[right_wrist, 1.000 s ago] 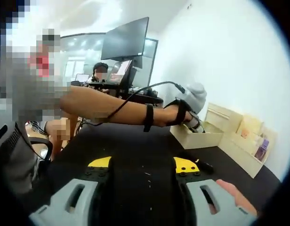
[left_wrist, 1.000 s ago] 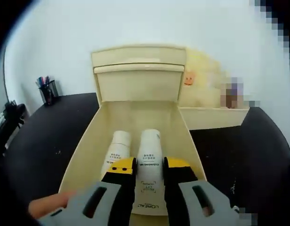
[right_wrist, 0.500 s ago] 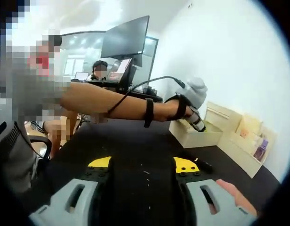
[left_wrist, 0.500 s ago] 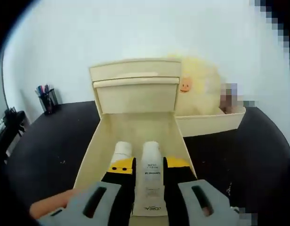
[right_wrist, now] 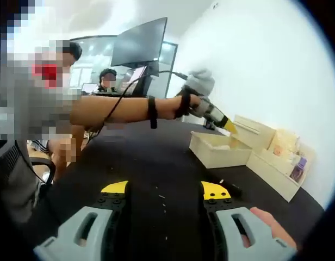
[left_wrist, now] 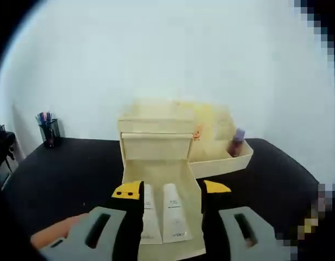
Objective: Open the drawer, pick up the cosmetic bottles from the table one by one, place them into the drawer, release the gripper, close the drawer, and move the gripper away
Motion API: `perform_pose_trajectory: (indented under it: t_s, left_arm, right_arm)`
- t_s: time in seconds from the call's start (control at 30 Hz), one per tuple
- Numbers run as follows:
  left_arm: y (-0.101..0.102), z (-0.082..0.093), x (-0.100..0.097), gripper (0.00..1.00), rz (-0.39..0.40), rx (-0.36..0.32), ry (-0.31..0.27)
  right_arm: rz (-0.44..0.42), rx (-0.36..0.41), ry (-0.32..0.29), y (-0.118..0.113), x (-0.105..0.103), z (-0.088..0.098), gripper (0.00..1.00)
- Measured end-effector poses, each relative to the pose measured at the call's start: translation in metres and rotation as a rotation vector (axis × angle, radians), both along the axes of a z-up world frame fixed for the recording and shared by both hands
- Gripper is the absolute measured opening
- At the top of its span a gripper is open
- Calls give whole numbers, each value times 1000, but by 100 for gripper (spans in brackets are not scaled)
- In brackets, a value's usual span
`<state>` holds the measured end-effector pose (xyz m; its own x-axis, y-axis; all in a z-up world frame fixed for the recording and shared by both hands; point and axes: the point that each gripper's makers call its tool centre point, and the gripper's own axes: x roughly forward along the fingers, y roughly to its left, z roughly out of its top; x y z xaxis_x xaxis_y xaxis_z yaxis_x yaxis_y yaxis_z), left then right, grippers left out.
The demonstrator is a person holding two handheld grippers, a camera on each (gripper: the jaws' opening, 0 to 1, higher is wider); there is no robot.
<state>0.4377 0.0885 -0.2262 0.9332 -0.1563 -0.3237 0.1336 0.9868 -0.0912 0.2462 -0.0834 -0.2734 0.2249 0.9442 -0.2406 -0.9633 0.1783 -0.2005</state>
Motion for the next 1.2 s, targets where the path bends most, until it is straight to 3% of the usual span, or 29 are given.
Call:
perform_pose_trajectory:
  t_s: [0.13,0.2,0.27,0.4,0.53,0.63,0.73,0.83,1.03,1.13,1.2]
  left_arm:
    - [10,6,-12,41,-40,-26,-50]
    - [8,8,-15,53,-110,-29,-78]
    - [11,6,-22,63,-128,-32,-90]
    - [21,8,-29,67,-163,-40,-131]
    - [24,6,-38,70,-242,-122,-129]
    - [16,7,-51,75,-294,-125,-175]
    - [22,5,-51,79,-331,-89,-197]
    - [31,-13,-53,82,-340,1,-165]
    - [43,-32,-54,95,-368,54,-156]
    - [47,-39,-56,96,-376,39,-155]
    - [49,-47,-59,94,-379,-29,-122]
  right_arm:
    - [-37,-4,2,-3,10,-5,46]
    - [-61,2,2,-5,12,-6,46]
    - [-84,21,3,-6,19,-4,46]
    - [-158,73,-24,-11,33,2,46]
    - [-209,114,-18,-12,42,1,46]
    - [-232,115,-19,-14,50,-3,46]
    - [-233,100,21,-11,51,-17,46]
    - [-230,72,31,-8,52,-23,46]
    - [-256,93,65,-13,59,-23,47]
    - [-268,99,98,-14,61,-24,47]
    - [-270,100,106,-13,61,-25,47]
